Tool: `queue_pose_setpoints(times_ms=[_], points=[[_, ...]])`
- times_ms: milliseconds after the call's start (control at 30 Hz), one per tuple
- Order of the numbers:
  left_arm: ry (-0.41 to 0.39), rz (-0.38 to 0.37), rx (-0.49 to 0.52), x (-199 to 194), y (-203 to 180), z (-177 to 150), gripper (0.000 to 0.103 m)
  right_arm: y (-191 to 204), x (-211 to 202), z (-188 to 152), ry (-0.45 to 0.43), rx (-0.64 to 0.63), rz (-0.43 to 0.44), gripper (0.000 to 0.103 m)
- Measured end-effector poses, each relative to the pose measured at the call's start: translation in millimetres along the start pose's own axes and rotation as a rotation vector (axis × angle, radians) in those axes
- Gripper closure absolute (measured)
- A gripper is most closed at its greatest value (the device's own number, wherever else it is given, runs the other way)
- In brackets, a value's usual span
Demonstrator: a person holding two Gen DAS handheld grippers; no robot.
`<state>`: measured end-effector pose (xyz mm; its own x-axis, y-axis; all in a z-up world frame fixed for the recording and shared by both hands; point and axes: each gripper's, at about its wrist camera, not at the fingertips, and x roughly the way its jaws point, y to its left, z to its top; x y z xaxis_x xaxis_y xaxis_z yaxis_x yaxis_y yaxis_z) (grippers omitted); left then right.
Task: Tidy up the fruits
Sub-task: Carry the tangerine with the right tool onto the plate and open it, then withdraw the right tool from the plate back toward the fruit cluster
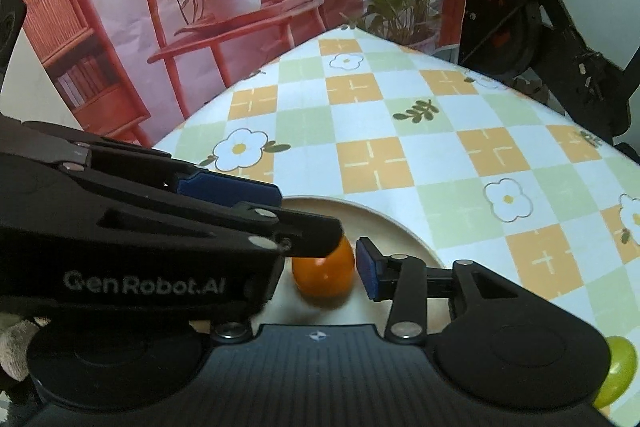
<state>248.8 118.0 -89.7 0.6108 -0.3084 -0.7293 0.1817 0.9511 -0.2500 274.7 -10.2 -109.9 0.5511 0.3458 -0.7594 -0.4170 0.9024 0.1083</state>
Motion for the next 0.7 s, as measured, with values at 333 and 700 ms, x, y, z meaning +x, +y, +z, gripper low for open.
queue_pose_setpoints(times_ms=[333, 700], points=[[-0.069, 0.002, 0.044, -31, -42, -15, 0.061, -36, -79, -24, -0.109, 0.002, -0.053, 0.06], [-0.101, -0.045, 0.11, -50, -100, -59, 0.061, -75, -171, -93, -0.242, 0.093, -0.107, 0.06]])
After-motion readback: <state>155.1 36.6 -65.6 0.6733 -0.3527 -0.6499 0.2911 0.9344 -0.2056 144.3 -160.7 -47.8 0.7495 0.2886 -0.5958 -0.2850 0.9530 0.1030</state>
